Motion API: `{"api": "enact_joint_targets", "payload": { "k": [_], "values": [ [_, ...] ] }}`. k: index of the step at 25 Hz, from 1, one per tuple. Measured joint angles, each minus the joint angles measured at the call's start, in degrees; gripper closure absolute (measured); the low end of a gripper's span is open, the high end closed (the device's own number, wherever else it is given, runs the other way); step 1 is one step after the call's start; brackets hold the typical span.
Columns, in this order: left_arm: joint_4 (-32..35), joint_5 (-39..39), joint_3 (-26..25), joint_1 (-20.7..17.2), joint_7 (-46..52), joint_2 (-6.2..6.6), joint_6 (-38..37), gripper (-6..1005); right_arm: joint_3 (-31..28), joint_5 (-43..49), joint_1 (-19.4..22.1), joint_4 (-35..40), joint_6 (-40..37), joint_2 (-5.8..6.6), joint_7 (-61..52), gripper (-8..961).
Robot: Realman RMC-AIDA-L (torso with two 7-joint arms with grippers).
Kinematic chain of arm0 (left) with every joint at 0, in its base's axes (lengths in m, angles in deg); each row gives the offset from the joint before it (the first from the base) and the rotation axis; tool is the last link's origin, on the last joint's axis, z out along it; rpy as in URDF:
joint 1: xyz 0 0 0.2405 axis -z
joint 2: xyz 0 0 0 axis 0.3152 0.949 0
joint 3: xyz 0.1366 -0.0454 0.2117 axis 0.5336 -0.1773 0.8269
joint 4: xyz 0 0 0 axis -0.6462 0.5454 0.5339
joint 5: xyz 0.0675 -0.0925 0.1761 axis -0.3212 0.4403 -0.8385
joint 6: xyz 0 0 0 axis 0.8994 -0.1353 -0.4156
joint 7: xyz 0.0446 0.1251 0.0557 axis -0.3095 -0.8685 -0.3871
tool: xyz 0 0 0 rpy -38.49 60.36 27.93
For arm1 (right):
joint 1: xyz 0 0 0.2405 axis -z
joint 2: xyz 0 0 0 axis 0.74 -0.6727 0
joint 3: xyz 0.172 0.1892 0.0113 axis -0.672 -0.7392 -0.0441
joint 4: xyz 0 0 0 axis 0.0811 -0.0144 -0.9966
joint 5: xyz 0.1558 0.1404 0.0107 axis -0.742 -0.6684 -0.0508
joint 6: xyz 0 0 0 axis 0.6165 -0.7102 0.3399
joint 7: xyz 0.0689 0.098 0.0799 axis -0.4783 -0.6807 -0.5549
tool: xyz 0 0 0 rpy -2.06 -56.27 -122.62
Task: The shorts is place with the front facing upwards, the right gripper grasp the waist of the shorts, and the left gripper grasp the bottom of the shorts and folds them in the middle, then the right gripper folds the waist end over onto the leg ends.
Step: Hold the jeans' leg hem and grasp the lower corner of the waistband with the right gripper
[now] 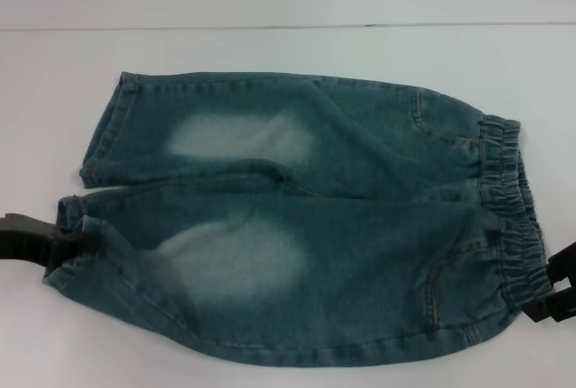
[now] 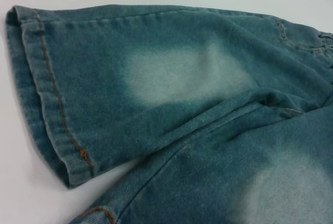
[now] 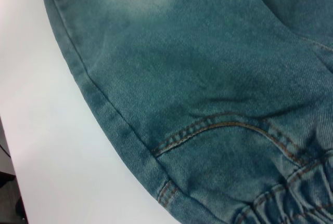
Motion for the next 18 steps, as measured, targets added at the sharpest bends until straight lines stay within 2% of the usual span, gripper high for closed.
{"api": "enact_joint_targets", "payload": {
  "k": [8,13,17,18],
  "values": [
    [0.0,0.0,0.0,0.1,0.0,0.00,0.0,996,-0.1,0.0,-0.1,0.0,0.1,0.12,0.0,521],
    [-0.1,0.0,0.0,0.1,0.0,0.11,-0.4,996,-1.2,0.0,-0.1,-0.1,0.2,0.20,0.5,769],
    [-0.2,0.0,0.0,0.1,0.0,0.25,-0.6,996,-2.2,0.0,0.0,-0.4,0.2,0.34,0.8,913],
    [-0.2,0.0,0.0,0.1,0.0,0.29,-0.7,996,-2.2,0.0,0.0,-0.4,0.2,0.34,0.8,913]
  ]
}}
